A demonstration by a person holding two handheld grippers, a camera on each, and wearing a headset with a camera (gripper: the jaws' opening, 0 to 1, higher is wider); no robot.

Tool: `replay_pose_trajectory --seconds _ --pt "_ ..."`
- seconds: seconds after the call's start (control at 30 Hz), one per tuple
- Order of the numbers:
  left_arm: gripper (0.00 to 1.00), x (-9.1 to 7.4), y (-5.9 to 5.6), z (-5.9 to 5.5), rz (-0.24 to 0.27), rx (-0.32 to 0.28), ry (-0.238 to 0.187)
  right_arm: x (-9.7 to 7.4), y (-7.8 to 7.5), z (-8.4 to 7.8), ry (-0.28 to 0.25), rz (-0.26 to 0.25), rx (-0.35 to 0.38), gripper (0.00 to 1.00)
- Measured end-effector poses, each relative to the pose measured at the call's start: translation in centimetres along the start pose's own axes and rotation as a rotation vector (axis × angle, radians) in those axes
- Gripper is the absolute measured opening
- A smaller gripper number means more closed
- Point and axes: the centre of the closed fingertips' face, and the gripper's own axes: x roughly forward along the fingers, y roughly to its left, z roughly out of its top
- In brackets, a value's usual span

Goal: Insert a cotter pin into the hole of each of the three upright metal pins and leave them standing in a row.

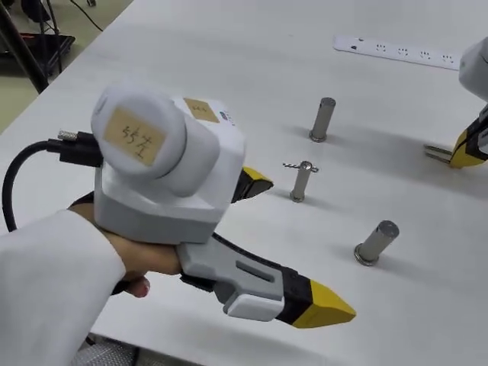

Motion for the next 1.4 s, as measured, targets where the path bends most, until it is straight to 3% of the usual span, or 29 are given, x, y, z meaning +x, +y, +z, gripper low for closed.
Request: replay_pose_trajectory --seconds 0.27,0.5,0.77,1.1,1.4 --pt "0.92 0.1 -0.4 -0.3 -0.006 -0.005 0.013 -1.7 0.2 0.2 -0.037 -0.034 -0.017 0.0" --pt "0.9 0.0 -0.3 1.0 -0.001 -0.026 -0.032 -4.4 1.4 0.9 -0.117 -0.087 -0.035 0.0" --pt "0.85 0.0 -0.4 2.0 -0.003 -0.03 -0.057 -7.4 2.9 2.3 -0.234 -0.186 -0.064 0.0" --pt "0.75 0.3 -0.6 3.7 -0.025 -0.093 -0.097 -10.7 5.0 4.2 -0.402 -0.342 -0.071 0.0" --pt "0.63 1.1 0.0 5.5 -0.026 -0.161 -0.15 -11.9 7.5 5.1 -0.439 -0.449 -0.138 0.0"
